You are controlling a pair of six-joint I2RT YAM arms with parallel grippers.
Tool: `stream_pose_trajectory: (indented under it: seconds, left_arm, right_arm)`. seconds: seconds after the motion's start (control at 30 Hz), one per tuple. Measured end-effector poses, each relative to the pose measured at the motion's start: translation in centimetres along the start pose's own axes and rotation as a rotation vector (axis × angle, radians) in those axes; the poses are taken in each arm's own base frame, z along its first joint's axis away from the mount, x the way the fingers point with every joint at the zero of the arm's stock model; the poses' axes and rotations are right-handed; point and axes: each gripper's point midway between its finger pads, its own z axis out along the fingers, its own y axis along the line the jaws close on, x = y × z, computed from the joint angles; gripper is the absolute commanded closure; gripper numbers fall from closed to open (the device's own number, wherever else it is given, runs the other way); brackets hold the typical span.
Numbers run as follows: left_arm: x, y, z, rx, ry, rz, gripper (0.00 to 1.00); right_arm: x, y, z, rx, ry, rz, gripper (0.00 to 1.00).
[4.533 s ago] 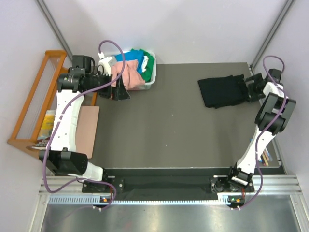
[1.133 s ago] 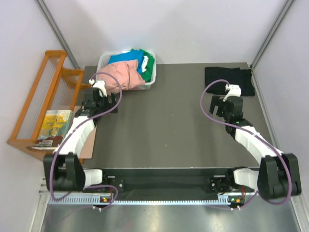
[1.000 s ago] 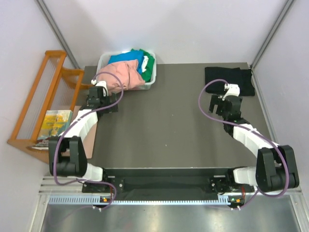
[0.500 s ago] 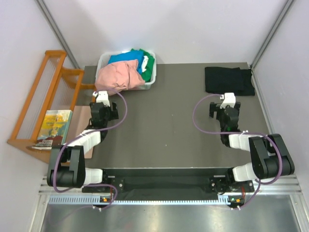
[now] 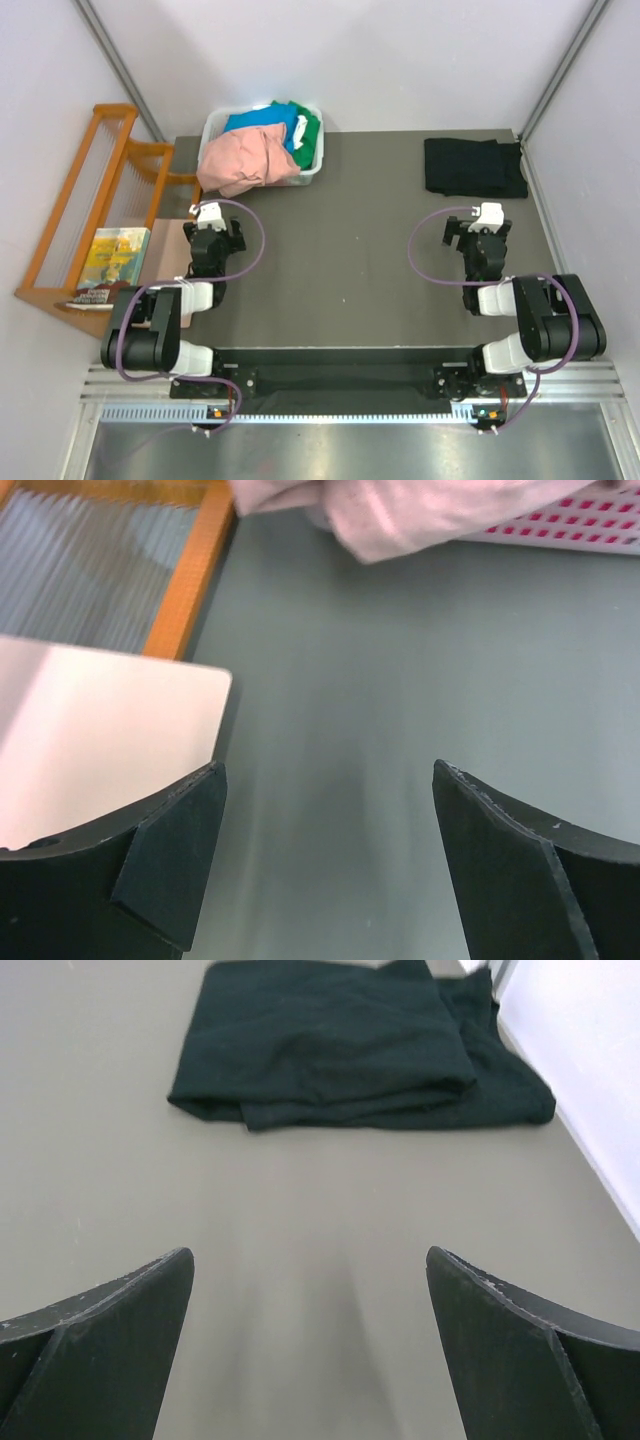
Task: Fold and stack the t-shirts
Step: Reset both grippers
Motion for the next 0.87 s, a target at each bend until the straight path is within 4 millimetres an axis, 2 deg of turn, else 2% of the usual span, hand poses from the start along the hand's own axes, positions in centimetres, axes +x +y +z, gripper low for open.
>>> stream_pose_trajectory:
  seconds: [0.2,0.53,0.87]
  left_arm:
    - [1.6,1.0,0.0,-0.057,0.010,-0.002,0.12]
    - [0.9,1.0,0.3,-0.061,-0.003,-0.020,0.09]
    - [0.8,1.2,0.3,-0.074,-0.007,-0.030,0.12]
  right_arm:
    - [-0.9,0.2,0.1,-0.008,-0.037,0.008,0.00]
    - [-1.0,0.3,0.2,-0.015,-0.042,0.008,0.00]
    - [-1.1,0.3,0.2,-0.016,-0.042,0.008,0.01]
